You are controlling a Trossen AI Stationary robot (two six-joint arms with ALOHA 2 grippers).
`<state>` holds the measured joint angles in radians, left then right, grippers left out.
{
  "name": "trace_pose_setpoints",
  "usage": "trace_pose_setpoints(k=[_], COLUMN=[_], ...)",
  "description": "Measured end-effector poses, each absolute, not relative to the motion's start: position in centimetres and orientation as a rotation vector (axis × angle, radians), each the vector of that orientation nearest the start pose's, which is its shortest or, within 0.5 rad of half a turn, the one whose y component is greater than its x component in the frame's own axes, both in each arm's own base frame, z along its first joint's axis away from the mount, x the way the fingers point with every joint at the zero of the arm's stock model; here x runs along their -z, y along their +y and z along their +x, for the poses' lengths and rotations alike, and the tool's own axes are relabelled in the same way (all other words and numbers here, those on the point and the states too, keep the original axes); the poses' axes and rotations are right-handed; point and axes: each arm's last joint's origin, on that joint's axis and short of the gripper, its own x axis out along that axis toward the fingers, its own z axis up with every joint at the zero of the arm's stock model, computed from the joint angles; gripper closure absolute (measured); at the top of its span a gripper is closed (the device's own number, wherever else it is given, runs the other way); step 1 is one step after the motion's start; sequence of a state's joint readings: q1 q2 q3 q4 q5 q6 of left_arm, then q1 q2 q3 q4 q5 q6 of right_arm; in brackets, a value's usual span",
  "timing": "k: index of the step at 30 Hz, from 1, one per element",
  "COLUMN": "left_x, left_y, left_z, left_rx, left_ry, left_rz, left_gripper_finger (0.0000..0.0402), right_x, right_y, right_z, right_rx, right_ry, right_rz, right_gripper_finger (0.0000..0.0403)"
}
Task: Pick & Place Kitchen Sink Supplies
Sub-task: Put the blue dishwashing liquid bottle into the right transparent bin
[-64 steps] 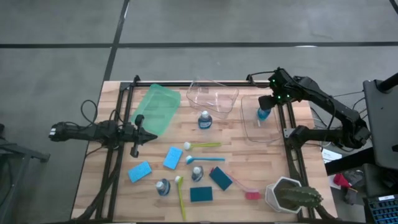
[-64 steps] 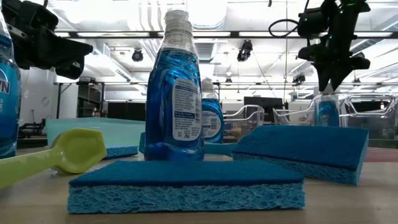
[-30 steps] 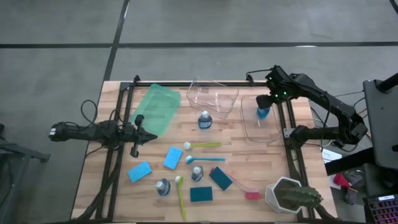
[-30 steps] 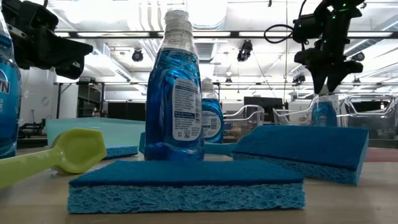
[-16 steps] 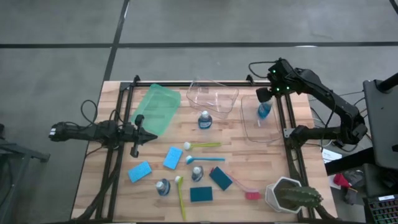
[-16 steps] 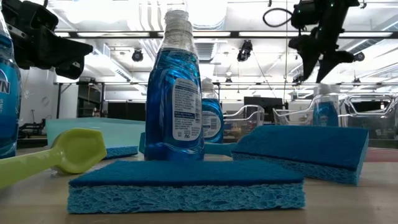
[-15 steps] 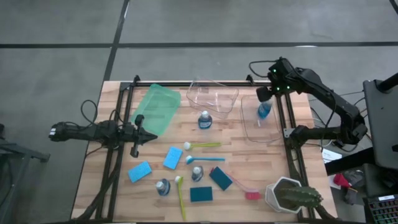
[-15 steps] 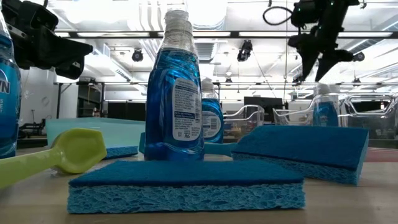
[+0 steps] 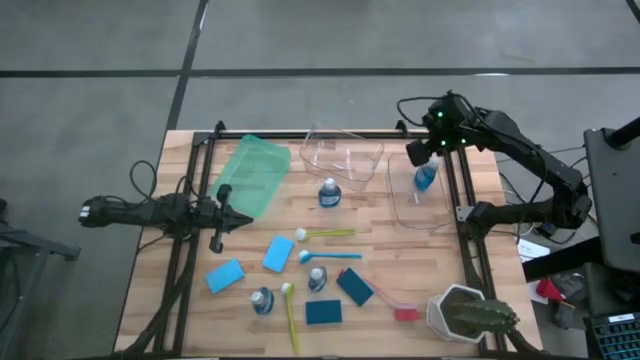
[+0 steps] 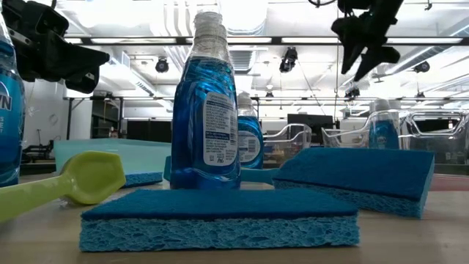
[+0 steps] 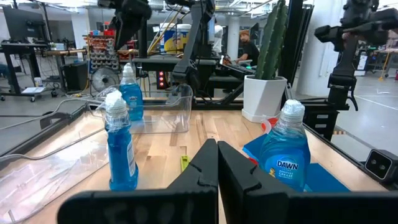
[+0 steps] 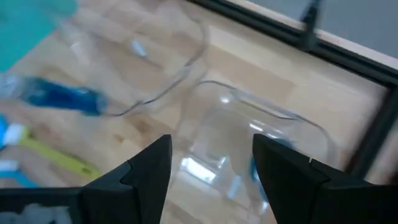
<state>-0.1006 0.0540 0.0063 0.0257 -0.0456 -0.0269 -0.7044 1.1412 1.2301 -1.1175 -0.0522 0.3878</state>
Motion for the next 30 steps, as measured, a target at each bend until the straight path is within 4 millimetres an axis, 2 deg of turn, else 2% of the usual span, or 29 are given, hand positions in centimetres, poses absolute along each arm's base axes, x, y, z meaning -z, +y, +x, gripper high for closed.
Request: trace_pose_setpoints(k=[7, 18, 23, 30], left_x=[-16.4, -16.4, -16.4, -16.4], left_y=[-0.9, -0.9, -0.9, -0.9], left_z=[10.0, 10.0, 10.0, 10.0], left_rx=[0.055, 0.055, 0.055, 0.055], left_ry=[0.023, 0.023, 0.023, 0.023], left_rz=[-0.026, -0.025, -0.025, -0.025], left_gripper_finger=[0.0401, 0.0401, 0.0401, 0.0401], right_x=[-34.5, -36.1, -35.3, -32.3], right_y=[-10.6, -8.5, -8.4, -8.5], right_z=[17.4, 21.6, 24.2, 28.5], right_rx=[0.596, 0.379, 0.328, 0.253], right_ry=[0.853, 0.615, 0.599, 0.688], right_rz=[0.594, 0.427, 0.382, 0.272], right_gripper_finger=[0.0181, 0.0181, 0.0181, 0.0181])
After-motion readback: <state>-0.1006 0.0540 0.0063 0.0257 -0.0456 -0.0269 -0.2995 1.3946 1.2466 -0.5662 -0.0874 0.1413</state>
